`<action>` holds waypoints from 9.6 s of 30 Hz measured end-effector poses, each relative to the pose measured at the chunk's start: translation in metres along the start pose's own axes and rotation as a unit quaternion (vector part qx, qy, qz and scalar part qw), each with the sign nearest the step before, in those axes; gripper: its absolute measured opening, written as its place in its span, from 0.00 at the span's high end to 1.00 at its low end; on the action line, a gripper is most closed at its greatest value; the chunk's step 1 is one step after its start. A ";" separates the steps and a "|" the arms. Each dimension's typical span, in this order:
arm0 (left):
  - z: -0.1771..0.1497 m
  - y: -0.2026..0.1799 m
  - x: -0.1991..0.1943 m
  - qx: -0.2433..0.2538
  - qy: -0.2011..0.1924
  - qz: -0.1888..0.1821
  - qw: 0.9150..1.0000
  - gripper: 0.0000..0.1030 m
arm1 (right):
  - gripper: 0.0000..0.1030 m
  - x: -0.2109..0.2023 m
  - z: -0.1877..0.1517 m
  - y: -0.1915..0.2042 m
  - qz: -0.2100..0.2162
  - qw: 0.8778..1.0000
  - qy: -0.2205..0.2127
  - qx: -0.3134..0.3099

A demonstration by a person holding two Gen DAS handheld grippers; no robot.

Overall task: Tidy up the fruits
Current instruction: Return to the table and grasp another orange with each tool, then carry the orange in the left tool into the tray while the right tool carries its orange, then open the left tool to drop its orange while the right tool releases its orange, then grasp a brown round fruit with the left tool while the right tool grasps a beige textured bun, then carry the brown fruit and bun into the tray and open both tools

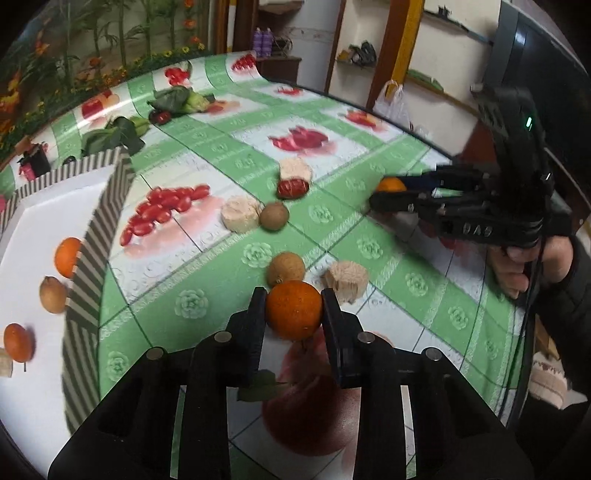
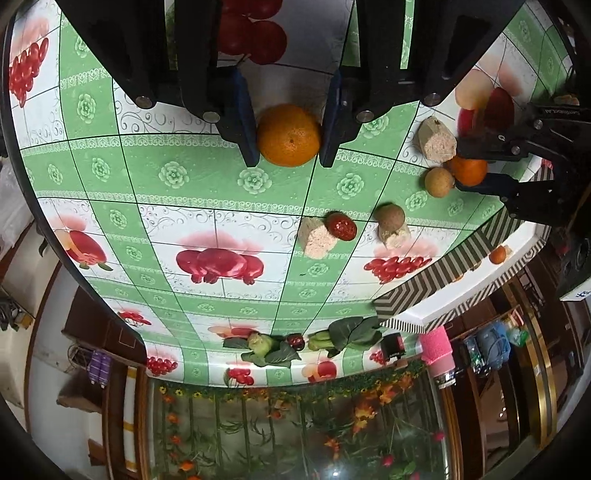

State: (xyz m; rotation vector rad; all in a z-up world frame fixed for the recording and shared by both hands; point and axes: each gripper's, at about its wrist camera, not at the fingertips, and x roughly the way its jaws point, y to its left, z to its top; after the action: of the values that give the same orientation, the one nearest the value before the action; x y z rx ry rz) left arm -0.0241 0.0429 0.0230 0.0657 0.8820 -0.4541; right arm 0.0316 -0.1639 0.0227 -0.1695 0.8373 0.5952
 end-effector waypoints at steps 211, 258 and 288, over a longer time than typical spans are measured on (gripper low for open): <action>0.013 0.011 -0.007 -0.073 -0.054 0.016 0.996 0.79 | 0.76 0.000 0.006 0.047 0.018 0.999 -0.035 -0.001; -0.076 0.151 -0.094 -0.314 -0.094 0.251 0.911 0.78 | 0.76 0.074 0.103 0.238 0.168 0.976 -0.058 -0.126; -0.078 0.159 -0.082 -0.332 -0.055 0.278 0.900 0.78 | 0.76 0.112 0.103 0.250 0.172 0.977 -0.021 -0.127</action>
State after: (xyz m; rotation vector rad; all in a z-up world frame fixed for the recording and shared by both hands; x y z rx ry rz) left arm -0.0607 0.2342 0.0147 -0.3279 0.8227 0.3901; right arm 0.0169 0.1284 0.0308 -0.2461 0.7518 1.0308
